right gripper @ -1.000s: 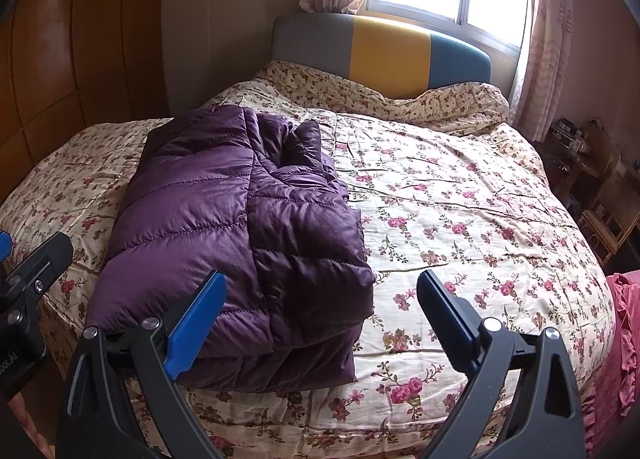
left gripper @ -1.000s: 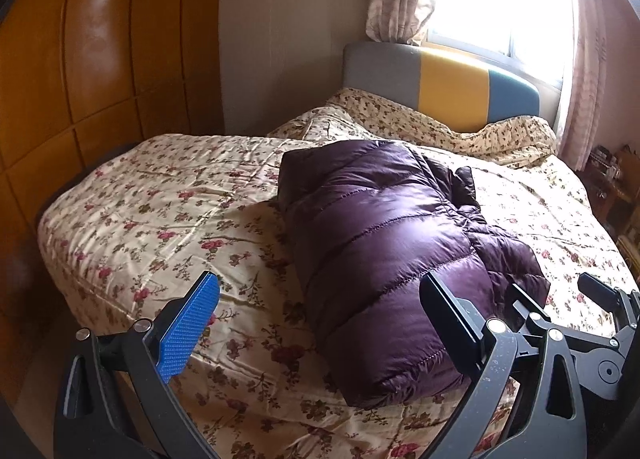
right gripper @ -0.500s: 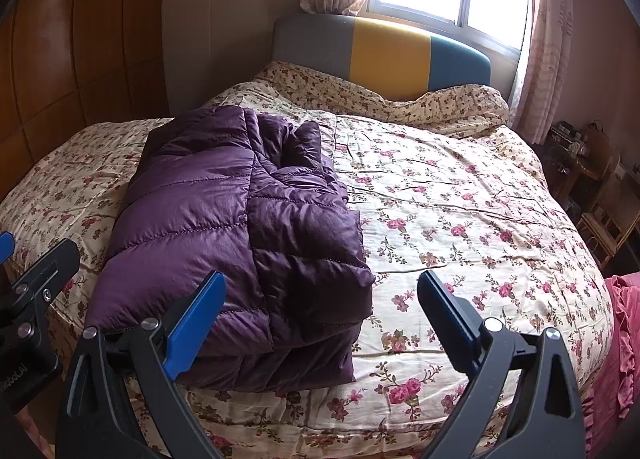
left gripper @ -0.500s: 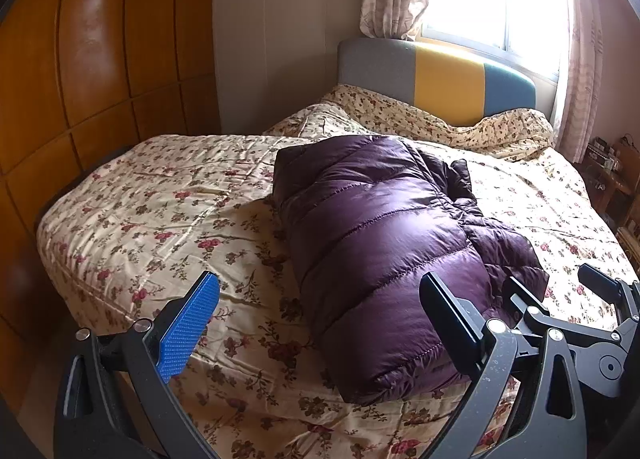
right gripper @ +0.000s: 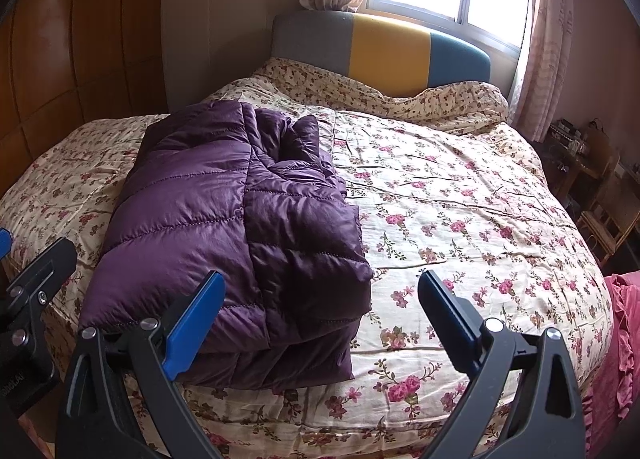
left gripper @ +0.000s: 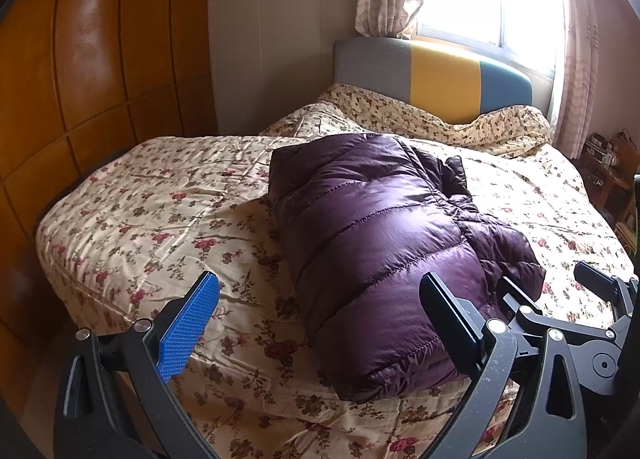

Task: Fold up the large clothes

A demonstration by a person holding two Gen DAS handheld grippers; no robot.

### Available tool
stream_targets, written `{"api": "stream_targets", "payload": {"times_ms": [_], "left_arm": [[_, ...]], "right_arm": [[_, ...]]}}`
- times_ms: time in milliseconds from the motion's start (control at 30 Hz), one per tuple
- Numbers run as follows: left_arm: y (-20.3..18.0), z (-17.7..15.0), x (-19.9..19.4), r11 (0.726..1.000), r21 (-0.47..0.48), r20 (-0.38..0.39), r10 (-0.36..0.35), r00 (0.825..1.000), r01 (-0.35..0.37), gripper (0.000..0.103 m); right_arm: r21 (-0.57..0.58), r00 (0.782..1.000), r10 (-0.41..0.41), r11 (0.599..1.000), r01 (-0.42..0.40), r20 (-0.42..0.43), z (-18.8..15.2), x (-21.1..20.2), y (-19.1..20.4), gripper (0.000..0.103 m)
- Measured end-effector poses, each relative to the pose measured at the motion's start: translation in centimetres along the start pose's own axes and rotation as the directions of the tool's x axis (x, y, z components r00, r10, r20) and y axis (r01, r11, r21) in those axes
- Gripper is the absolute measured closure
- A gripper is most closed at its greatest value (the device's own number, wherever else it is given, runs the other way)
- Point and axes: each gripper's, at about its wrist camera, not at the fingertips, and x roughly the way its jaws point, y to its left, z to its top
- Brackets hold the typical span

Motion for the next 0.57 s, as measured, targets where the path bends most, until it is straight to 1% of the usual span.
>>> {"api": "stream_targets", "payload": {"times_ms": [233,567], "left_arm": [[-0.09,-0.10,-0.19,1.000,0.007,0.013,-0.001,1.000,0.001,0.004],[-0.14,-0.02,-0.05,1.000,0.002,-0.004,0.000,1.000,0.000,0.004]], "right_arm": [[0.001,1.000,0.000,1.000,0.000,0.001,-0.05,0.10,0.03,0.006],[0.003,1.000,0.001,1.000,-0.001,0.005,0.06,0.09,0.01,0.004]]}}
